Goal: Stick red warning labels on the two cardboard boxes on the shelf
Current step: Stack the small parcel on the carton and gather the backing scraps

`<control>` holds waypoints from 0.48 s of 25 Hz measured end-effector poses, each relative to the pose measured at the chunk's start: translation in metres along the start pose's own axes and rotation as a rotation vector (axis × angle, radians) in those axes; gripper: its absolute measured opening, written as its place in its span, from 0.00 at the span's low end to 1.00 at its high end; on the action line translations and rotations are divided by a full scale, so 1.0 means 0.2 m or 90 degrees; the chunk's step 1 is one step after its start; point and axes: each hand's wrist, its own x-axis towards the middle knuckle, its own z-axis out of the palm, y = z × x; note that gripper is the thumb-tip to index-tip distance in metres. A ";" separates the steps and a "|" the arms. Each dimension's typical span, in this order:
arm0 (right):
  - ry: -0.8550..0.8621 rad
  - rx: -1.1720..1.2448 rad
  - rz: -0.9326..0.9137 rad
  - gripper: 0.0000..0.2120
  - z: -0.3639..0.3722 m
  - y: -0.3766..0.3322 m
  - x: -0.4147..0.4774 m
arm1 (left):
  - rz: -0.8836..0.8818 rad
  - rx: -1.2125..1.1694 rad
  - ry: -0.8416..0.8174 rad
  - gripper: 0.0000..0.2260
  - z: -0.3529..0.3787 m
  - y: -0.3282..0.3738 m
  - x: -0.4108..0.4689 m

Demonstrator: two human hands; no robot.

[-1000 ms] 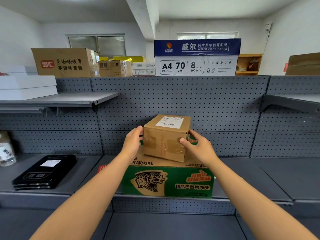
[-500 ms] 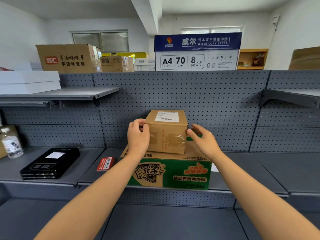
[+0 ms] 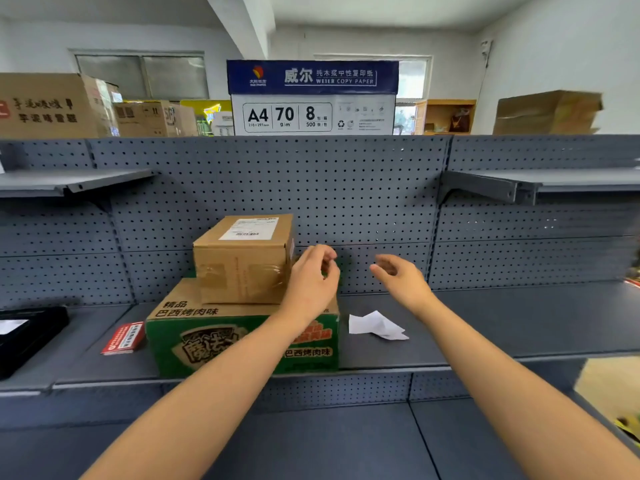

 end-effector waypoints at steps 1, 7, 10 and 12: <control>-0.003 -0.018 0.010 0.21 -0.03 0.05 0.01 | -0.009 0.011 -0.022 0.06 0.08 0.01 0.02; -0.064 -0.107 0.119 0.21 -0.13 0.40 0.10 | -0.126 0.131 -0.286 0.11 0.62 -0.06 0.08; -0.107 -0.112 0.168 0.21 -0.10 0.54 0.11 | -0.204 0.213 -0.448 0.22 0.79 -0.15 0.04; -0.115 -0.096 0.196 0.20 -0.08 0.63 0.12 | -0.224 0.259 -0.524 0.31 0.87 -0.18 0.02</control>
